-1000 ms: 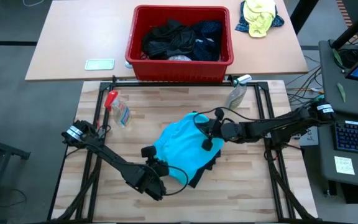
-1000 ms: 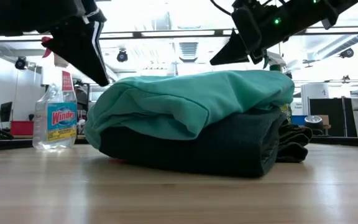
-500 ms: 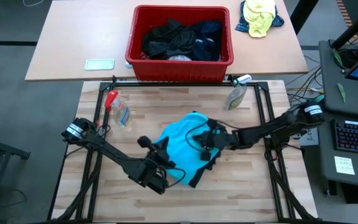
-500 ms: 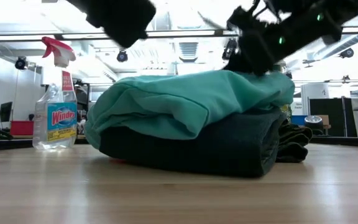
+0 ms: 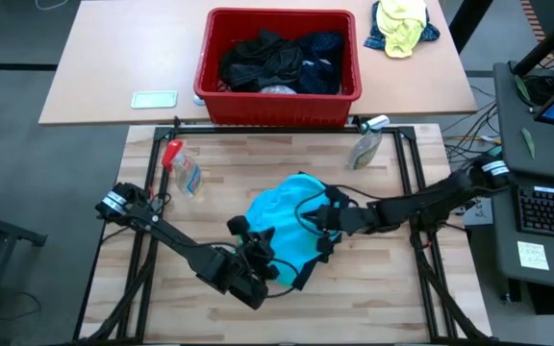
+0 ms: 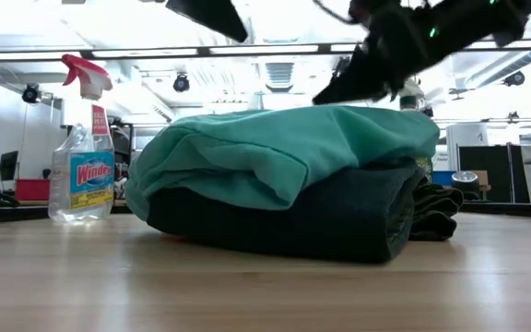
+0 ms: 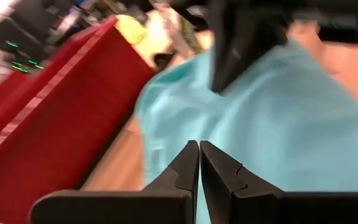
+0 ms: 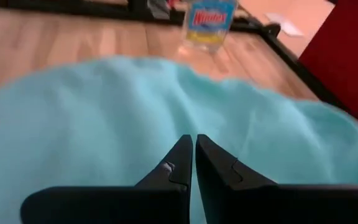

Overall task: Fold Laundry from Bin
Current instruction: Fold the light blue shorts, then fold the black shorts

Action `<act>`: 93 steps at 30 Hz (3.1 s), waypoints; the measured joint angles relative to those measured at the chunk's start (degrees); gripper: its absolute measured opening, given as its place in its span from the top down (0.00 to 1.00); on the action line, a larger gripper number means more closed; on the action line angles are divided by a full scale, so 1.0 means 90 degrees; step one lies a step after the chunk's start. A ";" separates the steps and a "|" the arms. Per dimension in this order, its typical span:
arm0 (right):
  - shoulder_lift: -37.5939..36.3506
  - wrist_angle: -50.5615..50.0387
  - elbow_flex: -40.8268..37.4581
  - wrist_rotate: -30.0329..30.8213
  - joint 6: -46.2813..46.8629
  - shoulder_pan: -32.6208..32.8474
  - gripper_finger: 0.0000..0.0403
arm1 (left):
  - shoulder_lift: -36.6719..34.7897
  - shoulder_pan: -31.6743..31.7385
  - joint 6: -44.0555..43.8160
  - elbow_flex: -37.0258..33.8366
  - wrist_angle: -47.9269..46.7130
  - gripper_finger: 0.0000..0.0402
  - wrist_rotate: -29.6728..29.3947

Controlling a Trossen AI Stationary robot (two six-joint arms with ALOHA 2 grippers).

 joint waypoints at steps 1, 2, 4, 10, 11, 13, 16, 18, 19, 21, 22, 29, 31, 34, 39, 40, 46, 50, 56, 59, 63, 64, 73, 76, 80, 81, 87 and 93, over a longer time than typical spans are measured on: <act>-0.0151 -0.0050 0.0000 -0.0006 0.0087 0.0087 0.97 | 0.0000 -0.0033 0.0010 0.0031 0.0069 1.00 0.0128; -0.0294 -0.0160 0.0000 -0.0006 0.0145 0.0188 0.97 | 0.0000 -0.0075 0.0006 0.0047 0.0177 1.00 0.0242; -0.0520 -0.0231 0.0002 -0.0008 0.0376 0.0402 0.97 | 0.0000 -0.0161 -0.0057 0.0051 0.0515 1.00 0.0561; -0.0813 -0.1023 -0.0005 -0.0006 0.1028 0.1115 0.97 | 0.0073 -0.0333 -0.0283 -0.0164 0.1925 1.00 0.1887; -0.0813 -0.1093 -0.0005 -0.0016 0.1062 0.1210 0.97 | 0.0139 -0.0359 -0.0304 -0.0172 0.2105 1.00 0.1983; -0.0795 -0.1240 -0.0005 -0.0020 0.1063 0.1332 0.97 | 0.0313 -0.0400 -0.0264 -0.0176 0.2621 1.00 0.1981; -0.0711 -0.1258 -0.0005 -0.0014 0.1070 0.1366 0.97 | 0.0606 -0.0412 -0.0026 -0.0167 0.3129 1.00 0.1997; -0.0707 -0.1252 -0.0005 -0.0006 0.1073 0.1366 0.97 | 0.0779 -0.0409 0.0028 -0.0136 0.3381 1.00 0.1955; -0.0720 -0.1236 -0.0005 -0.0005 0.1069 0.1366 0.97 | 0.0864 -0.0405 0.0031 -0.0080 0.3524 1.00 0.1922; -0.0766 -0.1280 0.0023 -0.0005 0.0971 0.1366 0.97 | 0.0980 -0.0405 0.0029 0.0055 0.3834 1.00 0.1880; -0.0791 -0.1276 0.0066 -0.0001 0.0878 0.1366 0.97 | 0.1040 -0.0405 0.0019 0.0126 0.4005 1.00 0.1856; -0.0889 -0.1573 0.0730 0.0044 0.0230 0.1319 0.97 | 0.1718 -0.0410 0.0089 0.0919 0.4457 1.00 0.1744; -0.0883 -0.2211 0.1148 0.0029 0.0276 0.1195 0.97 | 0.1845 -0.0416 0.0198 0.1293 0.4119 1.00 0.1736; -0.0808 -0.3120 0.1617 0.0064 0.0314 0.0966 0.97 | 0.1917 -0.0430 0.0159 0.1888 0.3451 1.00 0.1714; -0.0745 -0.4623 0.2218 0.0015 0.0501 0.0690 0.97 | 0.1950 -0.0503 -0.0875 0.2737 0.1858 1.00 0.1894; -0.0750 -0.5049 0.2360 -0.0001 0.0676 0.0654 0.97 | 0.1950 -0.0522 -0.1192 0.2881 0.1489 1.00 0.2085; -0.0752 -0.7346 0.2740 -0.0009 0.1534 0.0649 0.97 | 0.1957 -0.0634 -0.2673 0.3661 -0.0580 1.00 0.2928; -0.0774 -0.8146 0.2720 0.0025 0.1546 0.0500 0.97 | 0.1967 -0.0611 -0.2320 0.3885 -0.1500 1.00 0.2853; -0.0767 -0.7418 0.2441 0.0036 0.1455 -0.0261 0.97 | 0.1965 -0.0543 -0.0651 0.3712 -0.2128 1.00 0.2864; -0.0765 -0.7274 0.2419 0.0040 0.1476 -0.0602 0.97 | 0.1946 -0.0554 0.0145 0.3558 -0.2368 1.00 0.3449; -0.0767 -0.7229 0.2473 0.0047 0.1480 -0.0916 0.97 | 0.1569 -0.0558 0.0393 0.3224 -0.2880 1.00 0.3615; -0.0770 -0.7228 0.2510 0.0052 0.1510 -0.0952 0.97 | 0.1419 -0.0554 0.0462 0.3060 -0.2868 1.00 0.3606; -0.0779 -0.6797 0.2885 0.0045 0.1652 -0.1014 0.97 | -0.1007 -0.0438 0.2010 -0.0188 0.0081 1.00 0.3611; -0.0731 -0.6569 0.3060 0.0047 0.1696 -0.1095 0.97 | -0.1801 -0.0130 0.2742 -0.1550 0.1934 1.00 0.3628; -0.0568 -0.6479 0.3388 0.0046 0.1469 -0.1450 0.97 | -0.2696 0.0431 0.3380 -0.2795 0.3212 1.00 0.3647; -0.0529 -0.6480 0.3486 0.0050 0.1429 -0.1560 0.97 | -0.2867 0.0590 0.3422 -0.3015 0.3304 1.00 0.3646; -0.0201 -0.5873 0.3837 0.0078 0.0568 -0.2200 0.97 | -0.3793 0.1434 0.4054 -0.4076 0.4063 1.00 0.3549; 0.0187 -0.3848 0.3830 0.0429 -0.2133 -0.2653 0.97 | -0.4256 0.1904 0.4751 -0.4819 0.5654 1.00 0.2948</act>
